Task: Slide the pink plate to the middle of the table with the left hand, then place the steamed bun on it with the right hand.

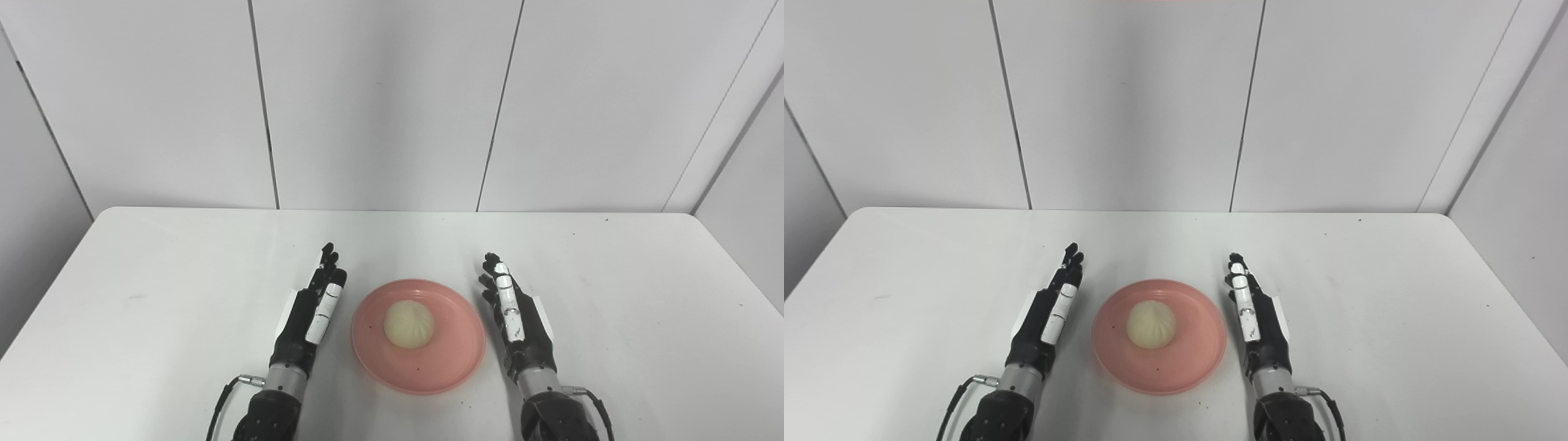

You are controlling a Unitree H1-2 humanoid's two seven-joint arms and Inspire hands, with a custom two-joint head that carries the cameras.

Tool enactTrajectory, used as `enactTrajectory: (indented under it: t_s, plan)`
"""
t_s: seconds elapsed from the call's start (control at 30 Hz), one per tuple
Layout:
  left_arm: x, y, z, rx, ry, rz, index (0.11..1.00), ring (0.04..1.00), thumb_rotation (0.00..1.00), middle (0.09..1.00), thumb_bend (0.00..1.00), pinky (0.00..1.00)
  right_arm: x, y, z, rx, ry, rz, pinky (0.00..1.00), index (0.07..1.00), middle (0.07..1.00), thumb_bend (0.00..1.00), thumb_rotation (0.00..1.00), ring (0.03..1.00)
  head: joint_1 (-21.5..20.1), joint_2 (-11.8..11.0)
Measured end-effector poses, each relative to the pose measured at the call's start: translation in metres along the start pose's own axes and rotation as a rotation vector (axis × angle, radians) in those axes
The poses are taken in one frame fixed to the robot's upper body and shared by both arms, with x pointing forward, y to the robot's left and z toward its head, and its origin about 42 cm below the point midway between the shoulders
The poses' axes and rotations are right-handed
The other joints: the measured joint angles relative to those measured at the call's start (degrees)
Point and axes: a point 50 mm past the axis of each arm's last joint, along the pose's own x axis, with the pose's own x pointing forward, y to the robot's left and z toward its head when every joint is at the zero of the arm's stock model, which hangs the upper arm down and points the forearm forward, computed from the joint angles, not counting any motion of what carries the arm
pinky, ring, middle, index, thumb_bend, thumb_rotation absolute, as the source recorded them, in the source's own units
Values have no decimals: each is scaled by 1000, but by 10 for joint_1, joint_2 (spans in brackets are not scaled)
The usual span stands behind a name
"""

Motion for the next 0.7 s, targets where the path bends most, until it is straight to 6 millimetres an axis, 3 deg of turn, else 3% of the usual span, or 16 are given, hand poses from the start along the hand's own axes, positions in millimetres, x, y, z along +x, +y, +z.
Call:
enactTrajectory:
  t_s: [0.7]
  plan:
    - [0,0,-1,0,12,-1,1000,998,1000,1000,720,1000,0,0,0,-9,3,1,951,906,928,679,1000,905,-1,0]
